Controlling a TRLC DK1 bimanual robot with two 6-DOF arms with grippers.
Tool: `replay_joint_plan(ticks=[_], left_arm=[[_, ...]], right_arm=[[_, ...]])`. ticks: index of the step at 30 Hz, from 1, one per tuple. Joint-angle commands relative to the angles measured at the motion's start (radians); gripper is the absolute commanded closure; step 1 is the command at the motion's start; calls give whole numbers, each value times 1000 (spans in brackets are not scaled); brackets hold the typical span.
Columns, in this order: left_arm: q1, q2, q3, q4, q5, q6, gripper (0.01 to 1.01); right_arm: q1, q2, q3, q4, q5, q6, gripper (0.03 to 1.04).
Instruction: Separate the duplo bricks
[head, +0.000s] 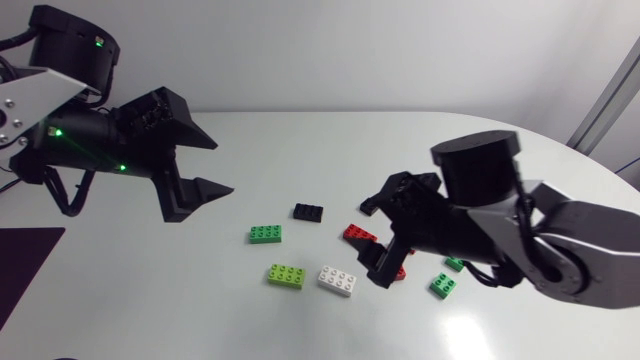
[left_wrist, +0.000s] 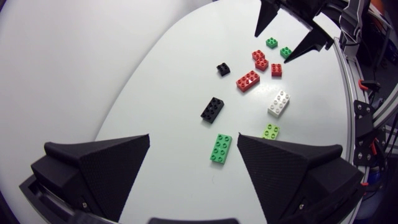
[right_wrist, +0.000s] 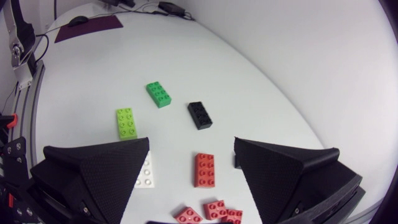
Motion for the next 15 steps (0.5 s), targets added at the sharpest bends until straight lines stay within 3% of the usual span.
replay_joint_plan(ticks=[1, 9, 15], left_arm=[[11, -44, -48, 20, -15, -38, 48], [10, -169, -107, 77, -121, -103, 48], [-68, -264, -222, 246, -344, -149, 48]], right_arm=[[-25, -88, -33, -46, 33, 23, 70], [-117, -321, -22, -139, 108, 122, 70], [-119, -433, -6, -201, 205, 133, 70]])
